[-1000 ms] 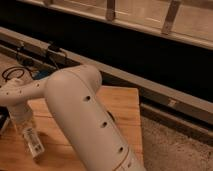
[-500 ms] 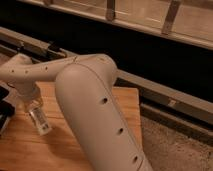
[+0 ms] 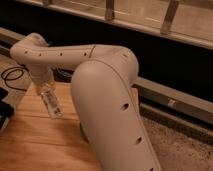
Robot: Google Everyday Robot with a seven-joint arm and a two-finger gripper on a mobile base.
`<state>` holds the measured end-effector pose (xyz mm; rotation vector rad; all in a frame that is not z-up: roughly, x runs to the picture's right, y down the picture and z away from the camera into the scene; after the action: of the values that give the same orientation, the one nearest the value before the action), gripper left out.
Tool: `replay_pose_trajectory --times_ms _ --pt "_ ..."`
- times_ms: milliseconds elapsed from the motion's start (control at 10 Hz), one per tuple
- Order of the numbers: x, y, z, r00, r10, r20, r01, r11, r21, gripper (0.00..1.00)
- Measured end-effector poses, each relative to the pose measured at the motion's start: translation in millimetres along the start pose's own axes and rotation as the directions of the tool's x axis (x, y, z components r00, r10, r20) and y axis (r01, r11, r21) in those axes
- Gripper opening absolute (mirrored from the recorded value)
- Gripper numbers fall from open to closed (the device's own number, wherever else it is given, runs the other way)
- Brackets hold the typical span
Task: Place the bottle in the ceramic bowl
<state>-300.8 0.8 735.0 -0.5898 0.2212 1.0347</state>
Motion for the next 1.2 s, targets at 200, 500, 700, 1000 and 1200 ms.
replay_pose_trajectory --times_ms 200,500,700,1000,1200 --pt "0.8 -6.5 -0.1 1.000 0.007 -0.003 -0.007 1.000 0.009 0.00" --pt "0.2 -7.9 -2.6 1.000 0.024 0.015 -0.024 1.000 -0.001 0.00" --pt "6.6 -40.4 -19.1 0.993 0.100 0.068 -0.102 0.995 0.016 0.00" --pt "51.0 -90.7 -39.0 0.968 0.218 0.123 -0.224 0.974 0.029 0.00" --pt "84.9 -123.1 -43.6 0.943 0.303 0.140 -0.311 0.949 0.042 0.00"
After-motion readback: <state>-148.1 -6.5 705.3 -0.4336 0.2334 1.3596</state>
